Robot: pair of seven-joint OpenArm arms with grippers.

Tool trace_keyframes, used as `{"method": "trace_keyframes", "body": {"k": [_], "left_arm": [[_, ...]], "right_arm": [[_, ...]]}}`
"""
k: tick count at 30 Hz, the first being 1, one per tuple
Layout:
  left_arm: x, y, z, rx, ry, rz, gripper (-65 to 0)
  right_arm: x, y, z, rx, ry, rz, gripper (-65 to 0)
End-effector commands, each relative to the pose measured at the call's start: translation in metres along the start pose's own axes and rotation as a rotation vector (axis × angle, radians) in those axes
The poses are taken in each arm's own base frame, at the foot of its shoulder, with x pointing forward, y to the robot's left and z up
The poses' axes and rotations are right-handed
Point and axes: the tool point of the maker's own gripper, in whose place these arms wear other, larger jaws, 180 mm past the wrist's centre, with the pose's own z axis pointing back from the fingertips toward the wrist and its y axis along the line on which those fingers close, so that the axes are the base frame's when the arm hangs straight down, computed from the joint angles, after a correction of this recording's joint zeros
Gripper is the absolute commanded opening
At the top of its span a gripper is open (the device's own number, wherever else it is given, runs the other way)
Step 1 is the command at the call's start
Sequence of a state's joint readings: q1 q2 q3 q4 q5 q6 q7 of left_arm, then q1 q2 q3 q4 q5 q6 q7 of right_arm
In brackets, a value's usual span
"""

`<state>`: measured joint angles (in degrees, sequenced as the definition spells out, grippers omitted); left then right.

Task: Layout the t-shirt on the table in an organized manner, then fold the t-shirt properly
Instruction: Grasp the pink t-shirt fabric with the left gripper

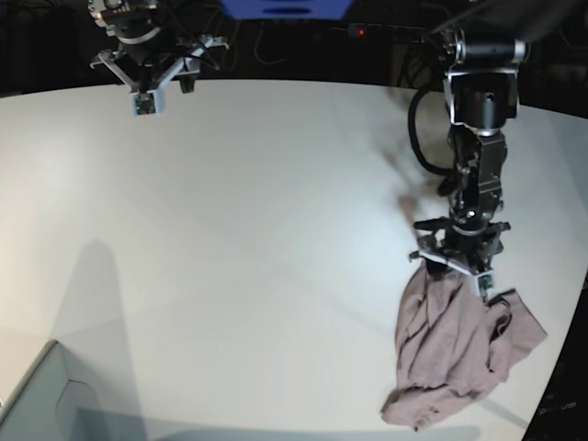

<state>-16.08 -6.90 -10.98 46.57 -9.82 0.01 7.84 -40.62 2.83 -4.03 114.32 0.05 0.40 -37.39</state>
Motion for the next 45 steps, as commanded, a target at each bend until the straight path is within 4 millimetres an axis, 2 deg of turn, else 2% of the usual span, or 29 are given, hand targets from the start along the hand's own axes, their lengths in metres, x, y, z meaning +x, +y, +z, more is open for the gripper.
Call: {"method": "trace_keyframes", "body": {"k": [1, 3, 5, 7, 10, 12, 13, 14, 17, 22, 25, 28, 31, 33, 36, 38, 41, 43, 45], "left_arm": [[0.021, -0.008, -0.004, -0.02, -0.05, -0.007, -26.9], [0.014, -0.015, -0.004, -0.036, -0.034, -0.029, -33.5], [0.011, -0.016, -0.004, -0.041, -0.029, -0.036, -47.5], [-0.001, -0.013, 0.0, -0.037, -0.008, -0.036, -65.0], [-0.016, -0.009, 0.011, -0.037, -0.001, -0.045, -62.8], [-0.019, -0.005, 0.025, -0.041, -0.022, -0.058, -65.0], [-0.015, 0.004, 0.034, -0.037, -0.047, -0.08, -65.0], [-0.019, 0.01, 0.046, -0.036, -0.055, -0.1, -64.7], [-0.019, 0.021, 0.076, -0.045, -0.092, -0.15, -64.8], [-0.028, 0.067, 0.118, 0.027, -0.097, -0.181, -64.8], [-0.034, 0.101, 0.135, 0.108, -0.089, -0.154, -64.8], [-0.031, 0.138, 0.146, 0.197, -0.098, -0.074, -64.5], [-0.031, 0.156, 0.154, 0.227, -0.107, 0.003, -63.6], [-0.029, 0.157, 0.157, 0.223, -0.117, 0.049, -57.5], [-0.022, 0.153, 0.157, 0.206, -0.134, 0.091, -40.7], [-0.02, 0.146, 0.158, 0.19, -0.115, 0.105, -34.2], [-0.003, 0.135, 0.16, 0.162, -0.143, 0.104, -34.7], [0.01, 0.121, 0.162, 0.141, -0.188, 0.128, -35.7], [0.034, 0.104, 0.16, 0.109, -0.249, 0.145, -35.9]], "right_arm": [[0.006, 0.001, 0.002, 0.005, -0.025, 0.003, -35.7], [0.007, 0.001, 0.002, 0.005, -0.027, 0.003, -35.7], [0.007, 0.001, 0.002, 0.006, -0.028, 0.003, -35.7], [0.008, 0.001, 0.002, 0.006, -0.03, 0.004, -35.7], [0.009, 0.002, 0.002, 0.009, -0.034, 0.006, -35.7], [0.014, 0.003, 0.0, 0.011, -0.045, 0.007, -35.7], [0.017, 0.003, -0.001, 0.01, -0.053, 0.007, -35.7], [0.02, 0.002, -0.001, 0.01, -0.059, 0.007, -35.7], [0.03, 0.002, -0.004, 0.008, -0.083, 0.008, -35.9], [0.056, 0.005, -0.009, 0.016, -0.145, 0.009, -35.9], [0.071, 0.024, -0.01, 0.065, -0.181, 0.03, -35.9], [0.079, 0.039, -0.01, 0.105, -0.201, 0.045, -35.9], [0.078, 0.055, -0.008, 0.147, -0.201, 0.059, -35.9], [0.079, 0.063, -0.007, 0.167, -0.205, 0.067, -35.9], [0.077, 0.065, -0.006, 0.181, -0.203, 0.105, -35.9], [0.075, 0.066, -0.006, 0.188, -0.201, 0.128, -35.9], [0.074, 0.062, -0.006, 0.182, -0.197, 0.141, -35.9], [0.073, 0.06, -0.007, 0.177, -0.196, 0.14, -35.9], [0.073, 0.059, -0.007, 0.174, -0.194, 0.141, -35.9]]}}
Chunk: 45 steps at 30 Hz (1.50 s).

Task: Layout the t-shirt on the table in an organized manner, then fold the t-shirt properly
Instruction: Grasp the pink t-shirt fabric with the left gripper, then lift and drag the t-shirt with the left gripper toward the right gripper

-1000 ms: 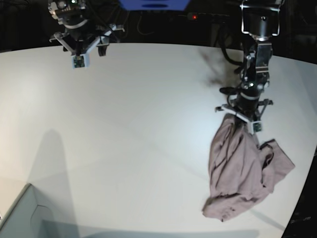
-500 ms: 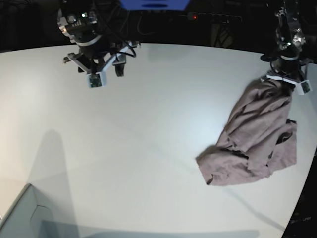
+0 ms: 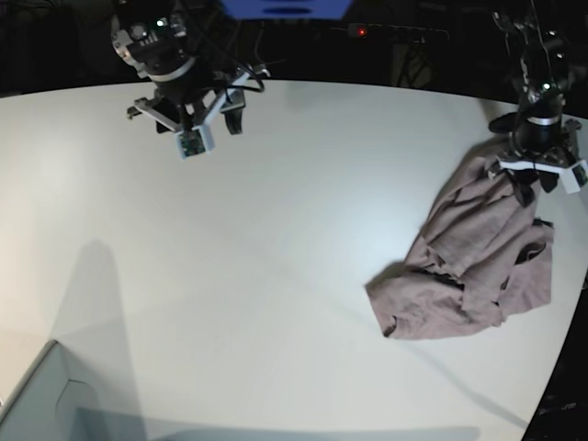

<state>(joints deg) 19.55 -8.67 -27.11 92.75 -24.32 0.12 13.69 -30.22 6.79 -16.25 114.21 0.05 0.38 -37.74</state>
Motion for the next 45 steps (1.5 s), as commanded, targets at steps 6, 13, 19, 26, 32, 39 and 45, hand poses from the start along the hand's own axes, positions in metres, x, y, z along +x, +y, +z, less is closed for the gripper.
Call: {"method": "trace_keyframes", "body": {"k": [6, 13, 19, 26, 32, 39, 45], "left_arm": [[0.034, -0.068, -0.05, -0.121, -0.031, 0.053, -35.8], [0.005, -0.1, -0.09, -0.146, 0.089, 0.11, -35.7], [-0.009, -0.1, -0.103, -0.129, 0.134, 0.128, -26.4], [-0.01, -0.123, -0.108, -0.166, 0.141, 0.04, -15.9], [-0.018, -0.131, -0.106, -0.151, 0.145, -0.054, -18.0], [-0.03, -0.126, -0.106, -0.135, 0.175, -0.091, -49.9], [-0.049, -0.089, -0.108, 0.011, 0.226, -0.072, -64.2]], "right_arm": [[0.007, 0.001, 0.003, 0.005, -0.031, 0.004, -35.9], [0.0, 0.0, 0.002, 0.003, 0.01, 0.007, -35.8], [-0.006, 0.0, 0.002, 0.004, 0.051, 0.009, -35.8], [-0.005, 0.0, 0.002, 0.005, 0.05, 0.009, -35.8], [-0.006, 0.0, 0.002, 0.004, 0.054, 0.009, -35.8], [-0.006, 0.0, 0.002, 0.004, 0.054, 0.009, -35.8], [-0.007, 0.0, 0.002, 0.004, 0.056, 0.009, -35.8]]}}
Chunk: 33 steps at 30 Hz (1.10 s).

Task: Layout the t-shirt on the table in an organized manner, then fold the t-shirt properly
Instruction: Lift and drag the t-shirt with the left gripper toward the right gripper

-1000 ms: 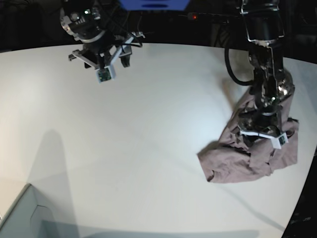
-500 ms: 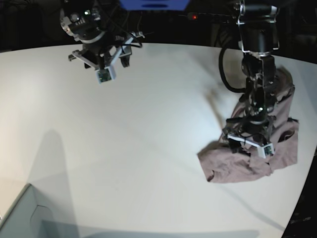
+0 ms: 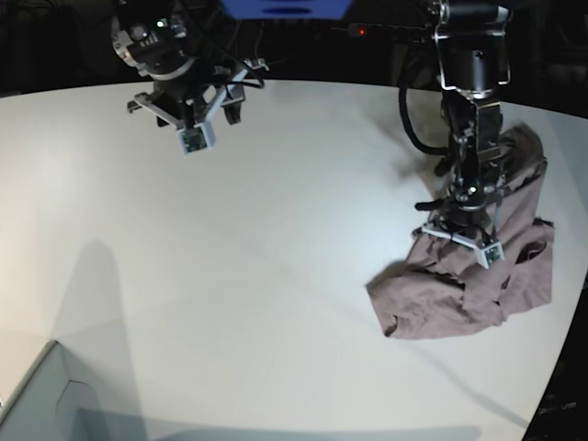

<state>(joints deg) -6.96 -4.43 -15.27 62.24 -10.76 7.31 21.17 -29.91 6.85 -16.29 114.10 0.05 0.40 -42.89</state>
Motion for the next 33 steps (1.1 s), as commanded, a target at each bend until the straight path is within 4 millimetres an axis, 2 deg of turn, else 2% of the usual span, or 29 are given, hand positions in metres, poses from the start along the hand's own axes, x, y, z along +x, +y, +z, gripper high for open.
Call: {"method": "trace_keyframes", "body": {"k": [1, 4, 8, 12, 14, 16, 19, 22, 24, 33], "left_arm": [[0.024, 0.0, 0.0, -0.003, -0.067, 0.005, -64.7], [0.035, -0.001, 0.009, -0.012, -0.105, 0.002, -64.9], [0.062, -0.018, 0.035, -0.057, -0.209, 0.022, -64.9], [0.082, -0.023, 0.053, -0.072, -0.281, 0.028, -63.4], [0.083, -0.02, 0.051, -0.064, -0.279, 0.025, -56.4], [0.073, -0.017, 0.044, -0.054, -0.247, 0.022, -45.2], [0.066, -0.018, 0.033, -0.05, -0.214, 0.021, -24.0], [0.057, -0.016, 0.026, -0.043, -0.189, 0.022, -10.8], [0.058, -0.018, 0.022, -0.043, -0.182, 0.026, -7.8], [0.044, -0.021, -0.002, -0.025, -0.098, 0.029, -7.7]], "right_arm": [[0.008, 0.0, 0.003, 0.004, -0.031, 0.006, -35.8], [0.007, 0.001, 0.003, 0.004, -0.03, 0.006, -35.8], [0.006, 0.001, 0.003, 0.004, -0.028, 0.006, -35.8], [0.006, 0.001, 0.003, 0.005, -0.027, 0.005, -35.8], [0.006, 0.001, 0.003, 0.005, -0.027, 0.005, -35.8], [0.006, 0.001, 0.003, 0.005, -0.027, 0.005, -35.8], [0.006, 0.001, 0.003, 0.005, -0.027, 0.005, -35.8], [0.006, 0.001, 0.003, 0.004, -0.028, 0.006, -35.8], [0.006, 0.001, 0.003, 0.004, -0.028, 0.006, -35.8], [0.008, 0.0, 0.003, 0.004, -0.033, 0.007, -35.8]]}}
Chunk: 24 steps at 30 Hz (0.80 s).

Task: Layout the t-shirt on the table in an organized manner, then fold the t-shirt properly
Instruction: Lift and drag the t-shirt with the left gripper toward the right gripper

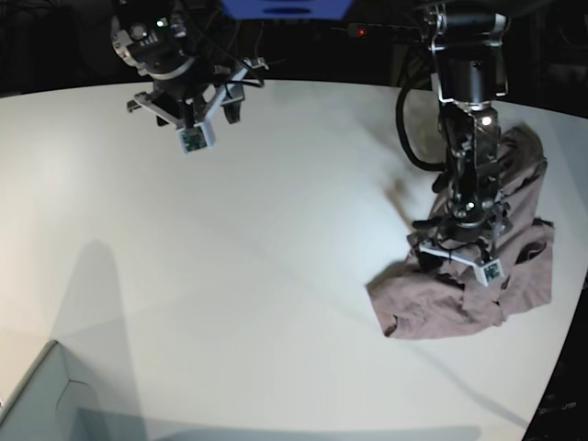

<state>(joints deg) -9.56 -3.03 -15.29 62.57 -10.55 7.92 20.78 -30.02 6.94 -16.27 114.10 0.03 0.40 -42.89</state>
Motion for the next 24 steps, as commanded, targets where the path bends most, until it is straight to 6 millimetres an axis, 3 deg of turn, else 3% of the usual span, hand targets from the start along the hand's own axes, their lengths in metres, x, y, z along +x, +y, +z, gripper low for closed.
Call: {"method": "trace_keyframes", "body": {"k": [1, 5, 7, 8, 10, 11, 12, 14, 15, 18, 21, 24], "left_arm": [[0.019, -0.003, -0.002, -0.004, -0.045, -0.001, -7.7], [0.011, -0.003, -0.005, -0.004, -0.021, -0.004, -9.2], [0.015, -0.005, -0.006, -0.009, -0.028, -0.004, -16.5], [0.017, -0.007, -0.006, -0.011, -0.032, -0.001, -23.8], [0.017, -0.006, -0.006, -0.008, -0.031, 0.005, -44.3], [0.017, -0.006, -0.006, -0.006, -0.03, 0.012, -57.6], [0.017, -0.007, -0.006, -0.007, -0.033, 0.019, -65.0], [0.018, -0.008, -0.004, -0.011, -0.038, 0.02, -62.6], [0.028, -0.011, 0.0, -0.019, -0.066, 0.024, -60.3], [0.047, -0.029, 0.023, -0.063, -0.149, 0.049, -65.0], [0.088, -0.061, 0.064, -0.153, -0.298, 0.068, -64.8], [0.112, -0.104, 0.105, -0.271, -0.402, 0.039, -64.9]], "right_arm": [[0.009, 0.0, 0.003, 0.003, -0.035, 0.005, -35.8], [0.008, -0.004, 0.003, -0.003, -0.031, 0.02, -35.8], [0.007, -0.004, 0.003, -0.003, -0.029, 0.02, -35.8], [0.008, -0.004, 0.003, -0.003, -0.03, 0.022, -35.8], [0.009, -0.005, 0.003, -0.004, -0.033, 0.023, -35.8], [0.011, -0.006, 0.002, -0.007, -0.039, 0.023, -35.8], [0.013, -0.006, 0.002, -0.007, -0.042, 0.024, -35.8], [0.013, -0.006, 0.002, -0.008, -0.044, 0.024, -35.8], [0.014, -0.007, 0.001, -0.009, -0.045, 0.024, -35.8], [0.015, -0.026, 0.003, -0.059, -0.05, 0.007, -35.8], [0.016, -0.052, 0.006, -0.127, -0.056, -0.017, -35.9], [0.016, -0.076, 0.01, -0.19, -0.057, -0.042, -35.9]]}}
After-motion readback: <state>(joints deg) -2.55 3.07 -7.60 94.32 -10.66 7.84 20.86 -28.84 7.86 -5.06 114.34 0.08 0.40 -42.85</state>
